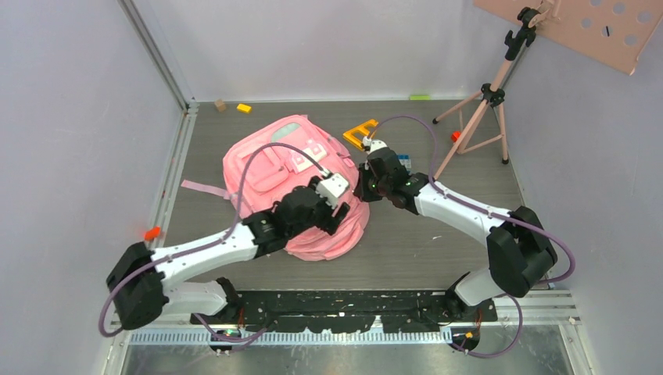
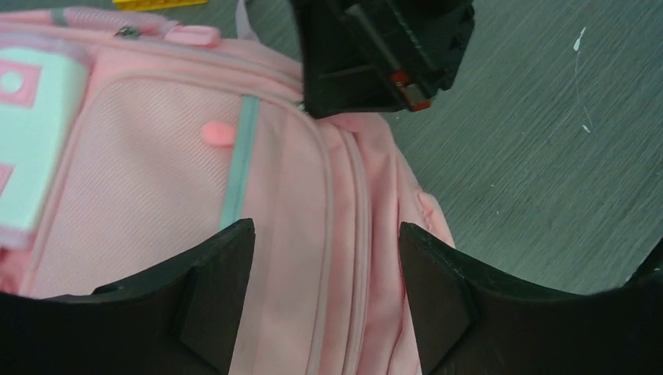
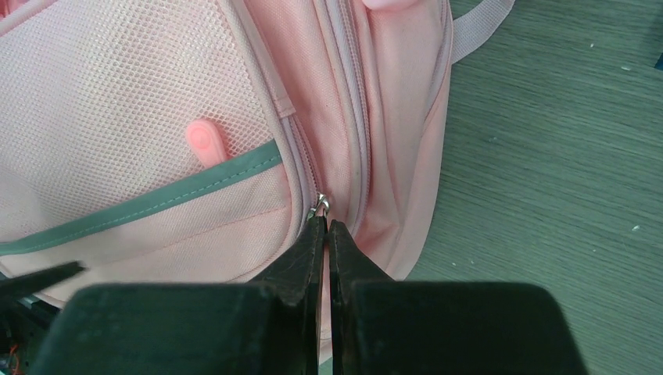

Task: Pack the student bag
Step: Zip the student bag at the center of the board.

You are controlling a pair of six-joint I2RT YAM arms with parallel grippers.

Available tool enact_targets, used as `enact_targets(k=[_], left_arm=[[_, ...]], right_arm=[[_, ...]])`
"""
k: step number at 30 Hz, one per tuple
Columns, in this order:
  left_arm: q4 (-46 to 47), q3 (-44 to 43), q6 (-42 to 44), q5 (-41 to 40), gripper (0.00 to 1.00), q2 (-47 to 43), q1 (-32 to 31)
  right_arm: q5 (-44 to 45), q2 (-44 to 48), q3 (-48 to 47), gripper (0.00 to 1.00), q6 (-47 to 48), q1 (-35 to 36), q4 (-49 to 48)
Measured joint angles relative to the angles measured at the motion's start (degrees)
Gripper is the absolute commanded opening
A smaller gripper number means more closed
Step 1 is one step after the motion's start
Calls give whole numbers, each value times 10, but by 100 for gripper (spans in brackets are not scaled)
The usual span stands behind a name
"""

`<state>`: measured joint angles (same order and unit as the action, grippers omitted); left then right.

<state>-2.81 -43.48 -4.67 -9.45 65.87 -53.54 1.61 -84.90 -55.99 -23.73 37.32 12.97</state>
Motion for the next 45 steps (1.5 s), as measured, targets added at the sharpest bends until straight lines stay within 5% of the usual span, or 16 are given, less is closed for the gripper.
enact_targets(k=[9,16,25,45], left_arm=[[152,6,89,-25,70,154,-30],[199,6,122,-70,31,178,-34],[198,6,129,-78,0,178,-42],[191,78,67,-78,0,85,-47]], right_arm=[[-18,18,10,1,-17,-15,-7],[-20,21,12,0,-17,-22,-7],[-21,22,12,0,-14,-23,-7],[-54,-10,-23,0,27,-15,-3]])
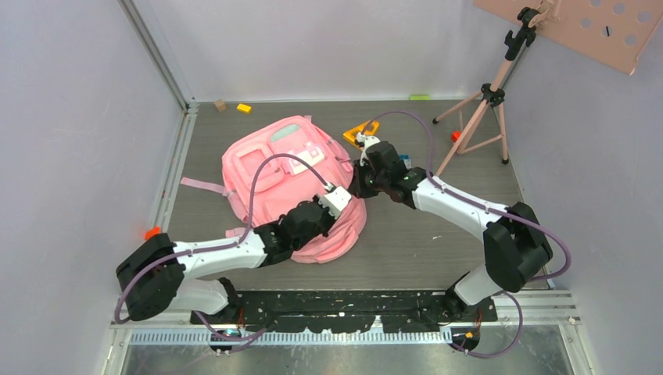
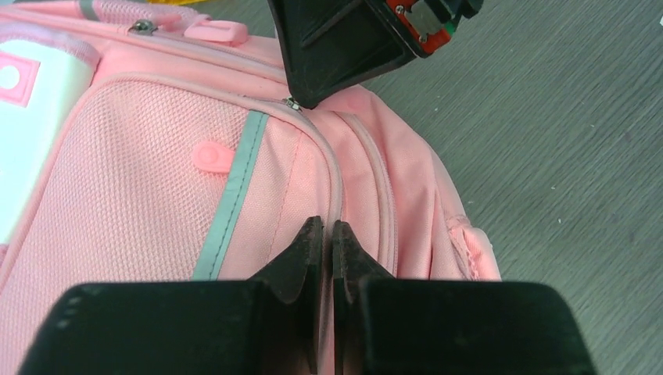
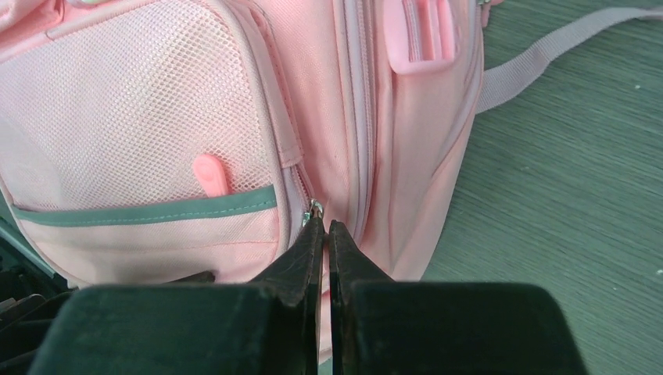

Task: Pack the student bag
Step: Zip the student bag at the center of the board.

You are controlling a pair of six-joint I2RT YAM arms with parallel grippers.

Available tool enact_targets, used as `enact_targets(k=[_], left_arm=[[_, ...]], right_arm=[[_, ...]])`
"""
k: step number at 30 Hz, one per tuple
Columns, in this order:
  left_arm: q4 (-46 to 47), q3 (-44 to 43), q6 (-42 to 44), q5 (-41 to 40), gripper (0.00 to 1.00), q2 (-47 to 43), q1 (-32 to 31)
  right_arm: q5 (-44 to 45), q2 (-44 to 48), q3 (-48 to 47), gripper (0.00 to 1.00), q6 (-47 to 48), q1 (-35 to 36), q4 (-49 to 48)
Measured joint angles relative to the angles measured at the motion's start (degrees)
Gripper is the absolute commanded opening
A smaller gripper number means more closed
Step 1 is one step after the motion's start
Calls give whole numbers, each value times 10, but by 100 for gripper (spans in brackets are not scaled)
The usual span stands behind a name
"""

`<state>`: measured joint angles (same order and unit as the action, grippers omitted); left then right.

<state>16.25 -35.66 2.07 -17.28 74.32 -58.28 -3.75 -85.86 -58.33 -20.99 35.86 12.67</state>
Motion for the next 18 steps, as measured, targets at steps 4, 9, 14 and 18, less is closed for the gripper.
enact_targets(k=[4,9,14,18], left_arm=[[-3,24,-18,-9,0,-28,0],[-10,33,-30,-24,0,-38,0],[-20,41,-35,-41,0,-42,1],[-28,47,-39,-53,0,-49,3]], right_arm=[[-14,-28,-25,0,11,5,6],[-20,-71,-69,1,27,9,18],[-20,-100,-91,0,40,20,21],[-19,-115,-97,1,47,28,10]])
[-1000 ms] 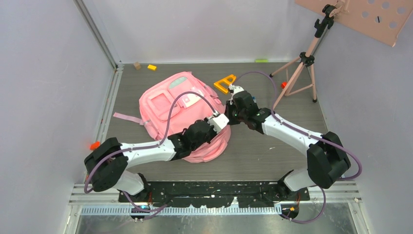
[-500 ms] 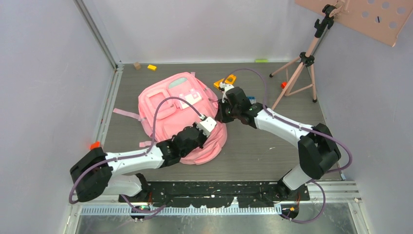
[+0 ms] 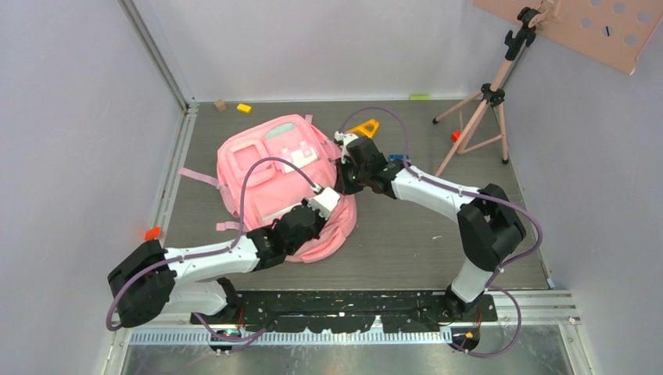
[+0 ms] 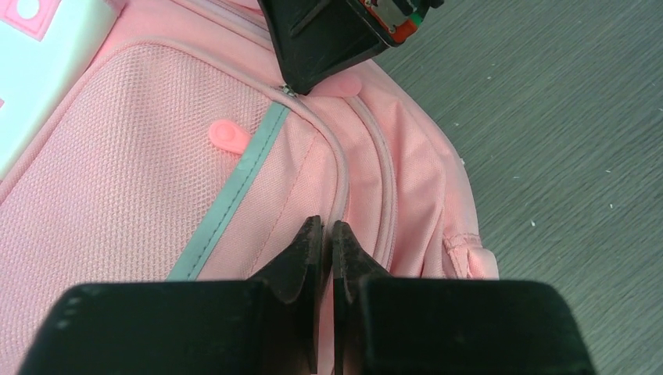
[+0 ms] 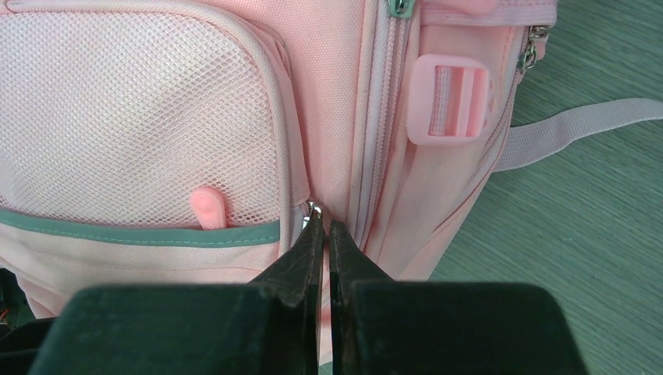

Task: Pack the student bag
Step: Zip the student bag at the center of the board, then reset both arms

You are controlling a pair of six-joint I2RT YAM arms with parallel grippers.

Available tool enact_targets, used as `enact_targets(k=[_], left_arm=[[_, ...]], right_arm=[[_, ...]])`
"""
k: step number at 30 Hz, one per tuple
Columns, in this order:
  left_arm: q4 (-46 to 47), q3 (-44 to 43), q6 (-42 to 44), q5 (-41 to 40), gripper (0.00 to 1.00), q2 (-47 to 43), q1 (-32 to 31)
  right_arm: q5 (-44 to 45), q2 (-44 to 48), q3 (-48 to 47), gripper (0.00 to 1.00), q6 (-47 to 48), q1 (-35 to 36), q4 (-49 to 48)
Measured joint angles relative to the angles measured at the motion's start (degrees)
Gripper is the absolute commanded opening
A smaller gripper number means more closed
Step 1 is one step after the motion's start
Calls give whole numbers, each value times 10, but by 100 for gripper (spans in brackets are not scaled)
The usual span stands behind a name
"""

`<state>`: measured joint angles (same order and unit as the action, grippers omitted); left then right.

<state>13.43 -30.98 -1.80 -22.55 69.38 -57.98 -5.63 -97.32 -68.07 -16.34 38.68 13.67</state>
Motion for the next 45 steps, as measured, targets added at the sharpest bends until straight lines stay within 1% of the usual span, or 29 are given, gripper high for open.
enact_targets(k=[2,3,4,5,6,7,8,10,12,14,18,21,22,26,30,34,37,40,43,45], left_arm=[[-4,1,-6,-5,1,-4,0],[-6,1,-8,-7,13,-5,1],[-8,1,-11,-9,33,-6,1],[-9,1,-14,-11,50,-7,1],[-16,0,-19,-11,67,-9,1],[-28,0,-20,-11,75,-13,-1],[-39,0,-30,-10,80,-18,-2],[-48,0,-37,-7,85,-25,-7],[-55,0,-42,4,89,-32,-3],[-61,-1,-45,20,95,-39,9],[-89,-21,-65,71,99,-54,65],[-109,-34,-98,122,100,-66,120],[-116,-37,-110,138,100,-70,127],[-159,-59,-165,209,100,-80,245],[-207,-81,-194,227,100,-95,371],[-267,-109,-204,226,100,-129,445],[-317,-142,-203,215,100,-155,459],[-362,-191,-187,189,100,-181,459],[-384,-221,-161,157,100,-219,459],[-390,-224,-141,141,100,-248,459]], right_arm=[[0,-3,-2,0,1,2,-4],[1,-3,-2,1,1,3,-6],[2,-3,-2,5,1,4,-8],[3,-3,-2,18,0,4,-8],[9,-3,-2,34,1,5,-9],[19,-3,-2,42,0,5,-12],[33,-3,-2,55,0,3,-16],[61,0,-2,66,-2,-4,-30],[82,12,1,70,-6,-16,-40],[89,33,7,73,-9,-27,-42],[89,87,19,74,-21,-58,-30],[84,119,28,74,-30,-87,-11],[81,128,33,74,-32,-100,-4],[74,169,70,76,-38,-171,29],[77,226,113,77,-40,-250,71],[90,298,134,78,-44,-329,110],[113,357,138,78,-48,-358,124],[142,427,140,78,-48,-361,127],[162,480,152,78,-47,-361,113],[174,523,174,78,-45,-361,102]])
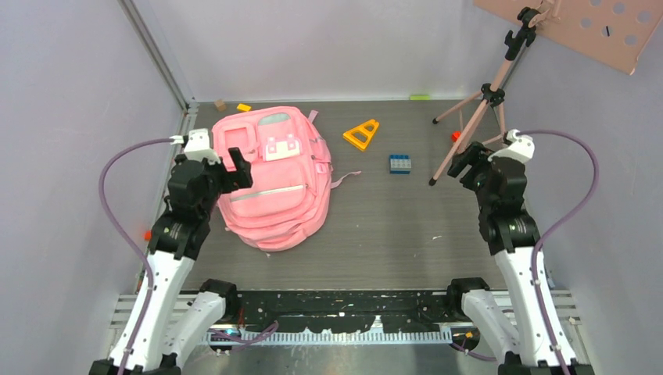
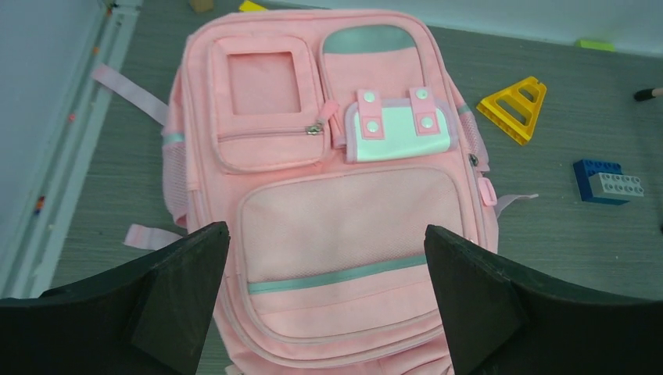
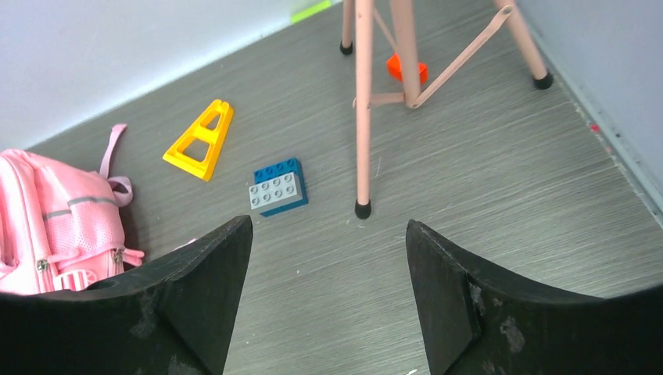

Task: Pack the student bag
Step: Reset both arms

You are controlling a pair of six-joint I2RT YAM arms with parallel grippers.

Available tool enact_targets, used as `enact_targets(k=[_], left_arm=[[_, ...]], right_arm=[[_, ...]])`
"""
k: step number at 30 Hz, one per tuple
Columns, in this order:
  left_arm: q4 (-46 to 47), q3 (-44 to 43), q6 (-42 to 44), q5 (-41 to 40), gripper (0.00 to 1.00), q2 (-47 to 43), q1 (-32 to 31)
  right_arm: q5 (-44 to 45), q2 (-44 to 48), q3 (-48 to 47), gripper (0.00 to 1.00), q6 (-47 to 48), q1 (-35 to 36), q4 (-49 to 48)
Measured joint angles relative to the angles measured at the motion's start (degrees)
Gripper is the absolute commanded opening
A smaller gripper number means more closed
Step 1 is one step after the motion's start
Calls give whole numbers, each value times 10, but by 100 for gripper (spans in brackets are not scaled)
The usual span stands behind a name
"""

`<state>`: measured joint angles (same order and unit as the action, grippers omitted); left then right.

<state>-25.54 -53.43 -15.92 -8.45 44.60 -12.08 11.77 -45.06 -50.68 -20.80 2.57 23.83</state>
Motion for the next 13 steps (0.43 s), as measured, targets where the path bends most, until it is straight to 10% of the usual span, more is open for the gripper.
enact_targets(k=[13], left_arm=[[-28,26,42,-47,100,-62,0]], right_arm=[[39,54,44,78,8,0,-28]])
